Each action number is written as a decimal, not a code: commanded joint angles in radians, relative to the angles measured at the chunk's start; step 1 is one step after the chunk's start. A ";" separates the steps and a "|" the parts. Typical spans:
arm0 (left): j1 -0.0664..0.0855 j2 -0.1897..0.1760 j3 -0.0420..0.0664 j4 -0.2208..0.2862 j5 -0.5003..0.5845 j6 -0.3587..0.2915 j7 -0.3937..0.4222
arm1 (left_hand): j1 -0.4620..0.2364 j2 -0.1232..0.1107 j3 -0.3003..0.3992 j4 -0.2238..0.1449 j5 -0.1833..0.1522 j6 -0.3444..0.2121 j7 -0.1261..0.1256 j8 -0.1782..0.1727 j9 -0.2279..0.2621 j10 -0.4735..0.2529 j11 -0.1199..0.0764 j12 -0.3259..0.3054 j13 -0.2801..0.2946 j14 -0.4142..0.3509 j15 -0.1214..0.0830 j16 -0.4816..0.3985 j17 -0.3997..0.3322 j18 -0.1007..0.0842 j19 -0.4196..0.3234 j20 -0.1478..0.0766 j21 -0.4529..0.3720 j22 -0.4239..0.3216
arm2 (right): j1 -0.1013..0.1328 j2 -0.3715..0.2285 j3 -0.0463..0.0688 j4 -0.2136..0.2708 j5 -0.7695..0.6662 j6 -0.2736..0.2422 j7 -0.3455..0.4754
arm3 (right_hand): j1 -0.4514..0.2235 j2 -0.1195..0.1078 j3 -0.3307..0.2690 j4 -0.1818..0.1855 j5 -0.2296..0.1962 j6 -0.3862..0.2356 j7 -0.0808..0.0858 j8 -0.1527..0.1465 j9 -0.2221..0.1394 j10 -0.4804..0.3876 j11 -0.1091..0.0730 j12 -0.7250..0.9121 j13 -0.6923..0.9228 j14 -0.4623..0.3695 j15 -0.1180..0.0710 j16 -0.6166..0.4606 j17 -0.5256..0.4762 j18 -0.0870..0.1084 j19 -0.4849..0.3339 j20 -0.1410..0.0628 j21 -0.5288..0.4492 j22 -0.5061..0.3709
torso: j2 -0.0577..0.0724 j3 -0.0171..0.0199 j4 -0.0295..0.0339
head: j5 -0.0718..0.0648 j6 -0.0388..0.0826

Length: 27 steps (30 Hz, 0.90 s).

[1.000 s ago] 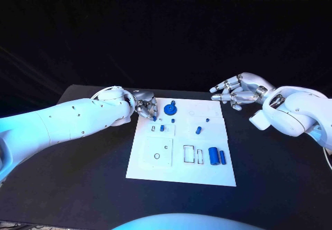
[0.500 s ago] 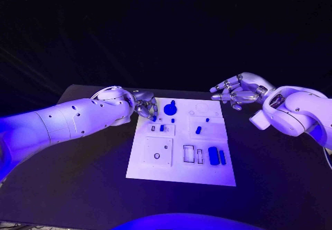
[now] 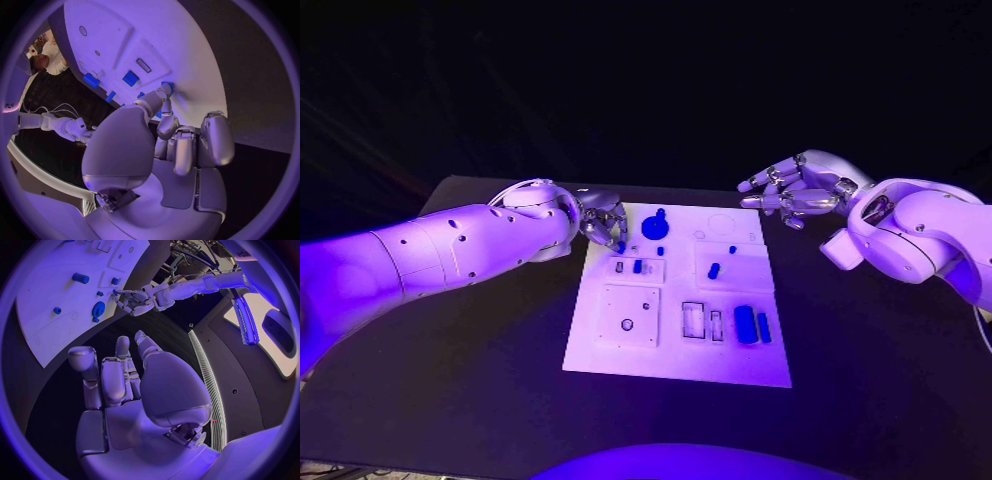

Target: Assemble the parts on the task board

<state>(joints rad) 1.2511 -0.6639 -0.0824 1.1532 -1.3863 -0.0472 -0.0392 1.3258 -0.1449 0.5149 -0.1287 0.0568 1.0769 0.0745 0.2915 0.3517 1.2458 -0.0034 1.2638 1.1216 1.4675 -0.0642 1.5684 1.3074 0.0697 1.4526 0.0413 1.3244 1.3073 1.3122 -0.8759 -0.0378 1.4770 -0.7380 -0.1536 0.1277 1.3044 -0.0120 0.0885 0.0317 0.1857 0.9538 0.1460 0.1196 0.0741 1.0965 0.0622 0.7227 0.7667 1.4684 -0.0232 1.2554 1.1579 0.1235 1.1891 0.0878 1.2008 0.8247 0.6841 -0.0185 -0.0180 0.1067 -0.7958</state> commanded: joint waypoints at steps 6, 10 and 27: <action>-0.004 -0.004 -0.002 0.003 0.001 0.024 0.002 | -0.002 -0.007 0.001 -0.007 -0.002 0.010 -0.003 0.007 0.002 0.013 -0.002 0.011 0.010 0.103 0.002 0.002 0.263 -0.008 0.000 0.005 0.004 0.071 | -0.001 0.001 0.000 0.000 -0.007 0.009 0.007 | 0.004 0.010 -0.007 0.000 0.000 0.005 0.002 0.006 -0.001 0.000 -0.004 -0.006 -0.001 0.015 0.005 -0.004 -0.001 0.015 -0.006 0.003 -0.006 -0.001 | 0.000 -0.0004 0.0004 | 0.000 0.000; -0.004 -0.006 -0.002 0.005 0.001 0.022 0.004 | -0.002 -0.007 0.001 -0.008 -0.002 0.011 -0.003 0.007 0.003 0.014 -0.002 0.012 0.011 0.103 0.002 0.002 0.263 -0.008 0.000 0.005 0.005 0.071 | -0.001 0.001 0.000 0.000 -0.008 0.008 0.007 | 0.004 0.010 -0.007 0.000 0.000 0.005 0.002 0.006 -0.001 0.000 -0.004 -0.006 -0.001 0.015 0.005 -0.004 -0.001 0.015 -0.006 0.003 -0.006 -0.001 | 0.000 -0.0002 0.0001 | 0.001 -0.001; -0.004 -0.016 -0.002 0.016 0.001 0.019 0.008 | -0.008 -0.016 -0.003 -0.013 -0.002 0.021 -0.006 0.013 0.008 0.032 -0.004 0.031 0.034 0.103 0.001 0.002 0.263 -0.009 0.003 0.004 0.010 0.077 | -0.001 0.000 0.000 0.000 -0.008 0.007 0.008 | 0.004 0.010 -0.007 0.000 0.000 0.005 0.002 0.006 -0.001 0.000 -0.004 -0.006 -0.001 0.015 0.005 -0.004 -0.001 0.015 -0.006 0.003 -0.006 -0.001 | 0.000 -0.0001 0.0000 | 0.001 -0.001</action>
<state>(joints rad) 1.2500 -0.6787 -0.0826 1.1673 -1.3846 -0.0476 -0.0339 1.3169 -0.1540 0.5114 -0.1377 0.0568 1.0900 0.0692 0.3016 0.3600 1.2722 -0.0057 1.2913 1.1557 1.4675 -0.0642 1.5684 1.3073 0.0697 1.4526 0.0413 1.3284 1.3080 1.3116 -0.8765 -0.0378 1.4764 -0.7381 -0.1541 0.1284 1.3044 -0.0120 0.0886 0.0317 0.1857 0.9539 0.1460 0.1196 0.0741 1.0965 0.0622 0.7227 0.7668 1.4684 -0.0232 1.2554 1.1581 0.1236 1.1892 0.0879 1.2008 0.8248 0.6839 -0.0186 -0.0178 0.1077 -0.7963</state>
